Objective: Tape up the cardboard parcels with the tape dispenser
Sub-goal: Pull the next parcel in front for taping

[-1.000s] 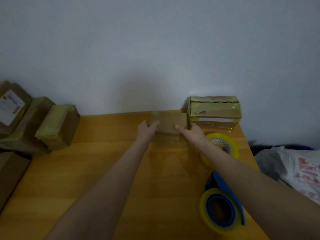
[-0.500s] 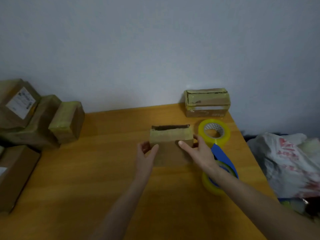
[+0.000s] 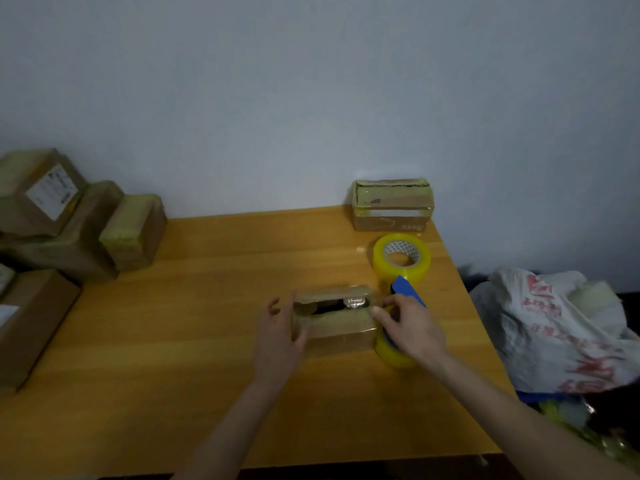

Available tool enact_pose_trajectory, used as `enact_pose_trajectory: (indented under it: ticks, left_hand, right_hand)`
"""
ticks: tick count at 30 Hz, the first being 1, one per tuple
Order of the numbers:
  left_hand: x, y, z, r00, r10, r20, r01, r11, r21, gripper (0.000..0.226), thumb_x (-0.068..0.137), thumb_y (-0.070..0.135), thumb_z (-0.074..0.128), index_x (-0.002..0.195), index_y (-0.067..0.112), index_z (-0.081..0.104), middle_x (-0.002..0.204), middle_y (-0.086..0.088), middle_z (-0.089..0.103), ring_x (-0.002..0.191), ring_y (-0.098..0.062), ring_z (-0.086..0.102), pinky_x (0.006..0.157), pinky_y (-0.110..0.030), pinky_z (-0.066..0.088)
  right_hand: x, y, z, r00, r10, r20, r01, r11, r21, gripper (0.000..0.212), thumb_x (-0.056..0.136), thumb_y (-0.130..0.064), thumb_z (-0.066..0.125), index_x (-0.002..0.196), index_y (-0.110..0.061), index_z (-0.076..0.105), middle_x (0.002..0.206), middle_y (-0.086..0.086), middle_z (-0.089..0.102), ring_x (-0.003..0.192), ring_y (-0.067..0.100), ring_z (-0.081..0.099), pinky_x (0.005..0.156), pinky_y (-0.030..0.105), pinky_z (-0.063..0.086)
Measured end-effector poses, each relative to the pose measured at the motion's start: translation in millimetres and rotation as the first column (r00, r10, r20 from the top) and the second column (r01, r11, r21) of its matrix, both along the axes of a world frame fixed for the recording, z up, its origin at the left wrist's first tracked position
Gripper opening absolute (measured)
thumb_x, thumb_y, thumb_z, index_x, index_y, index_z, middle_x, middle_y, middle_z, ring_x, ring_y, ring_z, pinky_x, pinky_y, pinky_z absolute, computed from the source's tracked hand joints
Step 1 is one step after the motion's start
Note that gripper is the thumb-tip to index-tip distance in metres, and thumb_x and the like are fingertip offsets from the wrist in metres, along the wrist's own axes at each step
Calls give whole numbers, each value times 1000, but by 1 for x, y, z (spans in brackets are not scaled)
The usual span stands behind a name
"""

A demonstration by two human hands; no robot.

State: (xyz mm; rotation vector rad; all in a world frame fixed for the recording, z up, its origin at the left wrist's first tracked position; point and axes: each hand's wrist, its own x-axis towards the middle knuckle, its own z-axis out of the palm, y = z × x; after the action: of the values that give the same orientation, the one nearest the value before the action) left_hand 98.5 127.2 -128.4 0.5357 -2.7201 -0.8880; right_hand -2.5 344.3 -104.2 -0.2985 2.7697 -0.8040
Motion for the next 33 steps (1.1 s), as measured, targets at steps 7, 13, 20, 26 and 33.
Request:
enact_pose_trajectory:
  ticks: [7,13,20,26,33]
  left_hand:
    - [-12,8,-1,954,-221,200,281,892,-355,48,101,38,38,147,27,32,156,12,20,147,-13,11,112,-37,28]
    - [-11,-2,0,907,-290,305,378,881,-284,65,95,44,48,151,26,20,159,4,-3,148,-18,6,114,-38,29]
    - [-16,-20,6,870,-313,381,435,851,-293,66,92,41,55,149,35,23,160,-7,-1,148,-24,6,111,-39,30]
    - [-15,-20,9,879,-335,339,426,872,-240,63,90,43,57,147,36,30,160,-3,4,148,-21,4,115,-37,22]
    - [-14,-22,5,902,-373,216,403,907,-119,64,87,37,64,145,31,38,160,-2,10,147,-18,8,114,-33,22]
  right_hand:
    - [-40,46,-29,931,-105,349,49,985,166,45,83,-54,68,86,-12,51,77,6,53,63,19,54,55,33,41]
    - [-60,46,-38,920,-79,383,60,996,62,33,86,-34,71,70,-14,49,60,2,48,51,15,47,44,25,32]
    - [-67,48,-18,827,-116,551,241,957,-161,24,78,-9,75,73,-6,52,64,9,50,53,21,49,50,31,38]
    - [-80,52,50,838,34,545,178,927,-331,39,74,-6,78,106,-11,58,100,11,65,85,30,65,73,40,54]
    - [-63,-13,110,817,445,368,-322,880,-348,51,74,-13,79,115,-28,54,111,-2,61,95,18,65,78,32,52]
